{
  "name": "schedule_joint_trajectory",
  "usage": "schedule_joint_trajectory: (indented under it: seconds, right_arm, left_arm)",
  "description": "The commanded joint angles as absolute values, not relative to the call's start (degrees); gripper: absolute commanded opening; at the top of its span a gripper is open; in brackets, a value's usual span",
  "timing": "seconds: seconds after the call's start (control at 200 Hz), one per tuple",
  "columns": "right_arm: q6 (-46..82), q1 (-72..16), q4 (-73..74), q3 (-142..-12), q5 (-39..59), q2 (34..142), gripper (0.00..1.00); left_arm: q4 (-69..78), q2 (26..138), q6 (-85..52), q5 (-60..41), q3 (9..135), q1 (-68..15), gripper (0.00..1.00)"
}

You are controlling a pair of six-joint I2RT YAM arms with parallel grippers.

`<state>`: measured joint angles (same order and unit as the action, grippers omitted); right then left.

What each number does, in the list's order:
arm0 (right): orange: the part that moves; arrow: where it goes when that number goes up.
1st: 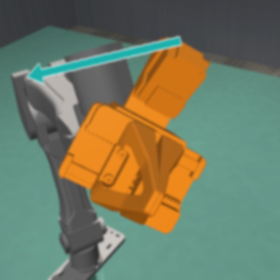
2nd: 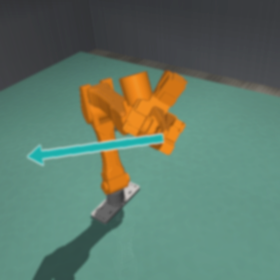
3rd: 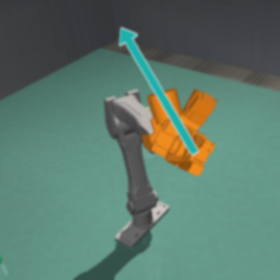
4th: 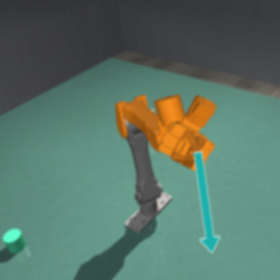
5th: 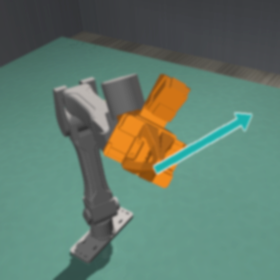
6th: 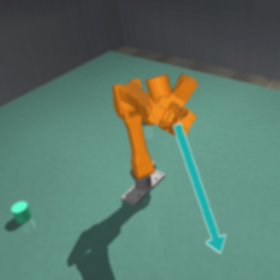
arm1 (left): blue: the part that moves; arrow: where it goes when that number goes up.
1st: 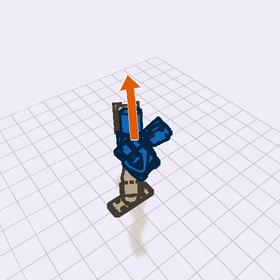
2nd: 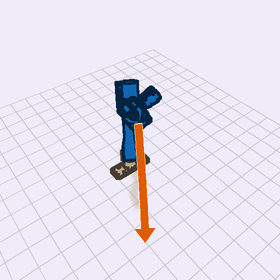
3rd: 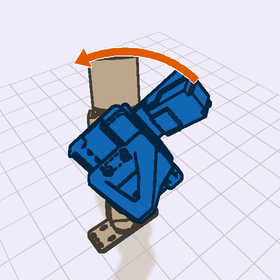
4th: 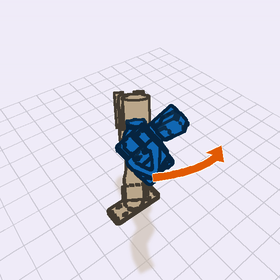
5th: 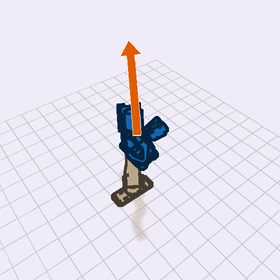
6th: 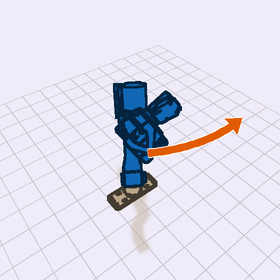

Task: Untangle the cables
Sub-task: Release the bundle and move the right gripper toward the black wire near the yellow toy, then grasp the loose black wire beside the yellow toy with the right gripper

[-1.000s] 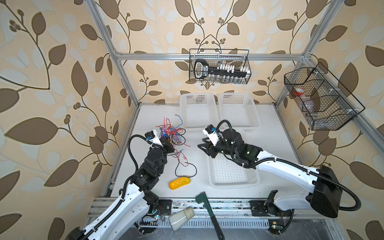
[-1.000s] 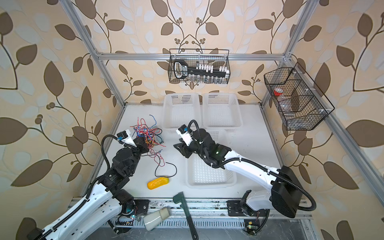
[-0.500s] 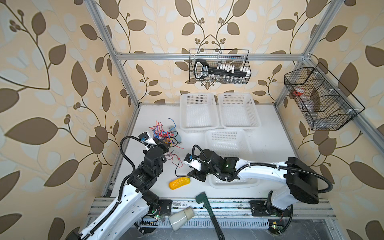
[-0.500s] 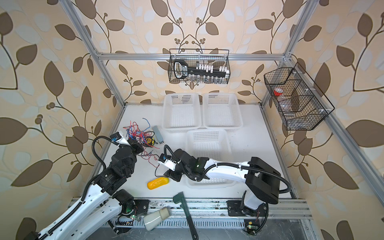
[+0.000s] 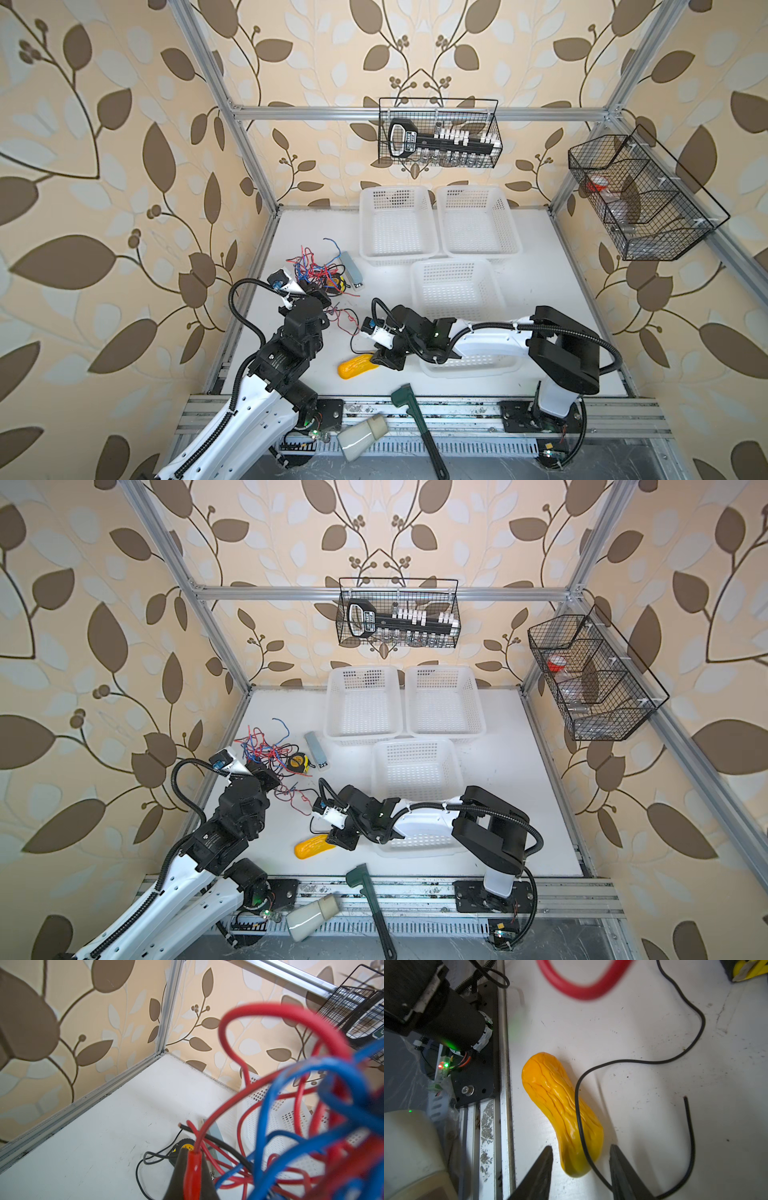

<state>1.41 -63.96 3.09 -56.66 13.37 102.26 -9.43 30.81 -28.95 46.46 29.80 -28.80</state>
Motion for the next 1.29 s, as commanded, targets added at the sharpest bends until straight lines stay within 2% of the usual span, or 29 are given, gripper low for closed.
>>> schedule_joint_trajectory:
  seconds: [0.0,0.38,0.65,0.8,0.92,1.135,1.29]
  right_arm:
    - [1.7,-63.6,5.3,-59.1,14.9,104.0,0.44]
    - [0.6,-63.6,3.9,-62.2,18.9,107.3,0.37]
    - [0.3,-63.8,2.7,-62.6,18.4,108.1,0.22]
    - [-0.6,-64.1,1.1,-63.5,17.3,108.6,0.22]
    - [-1.5,-64.7,-0.3,-64.4,16.2,109.2,0.16]
    - [-1.9,-64.7,-0.5,-64.9,15.5,109.0,0.00]
    - [-2.9,-64.8,0.9,-64.3,13.3,105.9,0.00]
  left_arm:
    - [-7.9,29.9,-30.6,47.5,30.1,-28.6,0.00]
    - [-8.2,29.3,-30.7,46.9,29.6,-28.6,0.00]
    - [-8.4,28.3,-30.7,47.1,29.1,-28.6,0.00]
    - [-8.4,28.1,-30.7,47.0,29.1,-28.6,0.00]
    - [-8.3,28.1,-30.7,46.9,29.1,-28.6,0.00]
    - [-8.4,28.1,-30.8,46.9,28.9,-28.6,0.00]
    - [-8.2,28.1,-30.8,46.9,28.8,-28.6,0.00]
